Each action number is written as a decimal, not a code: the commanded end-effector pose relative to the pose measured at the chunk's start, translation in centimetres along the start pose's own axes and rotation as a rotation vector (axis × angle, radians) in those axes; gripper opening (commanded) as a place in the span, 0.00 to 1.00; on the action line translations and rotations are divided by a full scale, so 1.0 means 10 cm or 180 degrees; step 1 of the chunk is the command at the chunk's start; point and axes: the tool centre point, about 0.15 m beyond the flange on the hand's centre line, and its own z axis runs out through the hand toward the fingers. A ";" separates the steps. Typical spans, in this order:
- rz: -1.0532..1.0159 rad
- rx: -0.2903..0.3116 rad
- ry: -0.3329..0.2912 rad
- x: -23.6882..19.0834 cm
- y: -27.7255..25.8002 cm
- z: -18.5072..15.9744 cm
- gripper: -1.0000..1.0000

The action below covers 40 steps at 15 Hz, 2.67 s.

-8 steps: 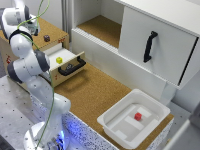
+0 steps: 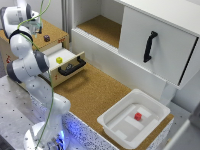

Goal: Push the purple block inside the drawer

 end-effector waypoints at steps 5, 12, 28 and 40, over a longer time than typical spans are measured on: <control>-0.1467 -0.0189 -0.0861 0.76 -0.01 0.41 1.00; -0.1655 -0.0035 -0.1057 0.73 0.30 0.69 0.00; -0.1638 0.0327 -0.1058 0.54 0.64 0.94 0.00; -0.1334 0.0275 -0.1032 0.08 0.93 0.78 0.00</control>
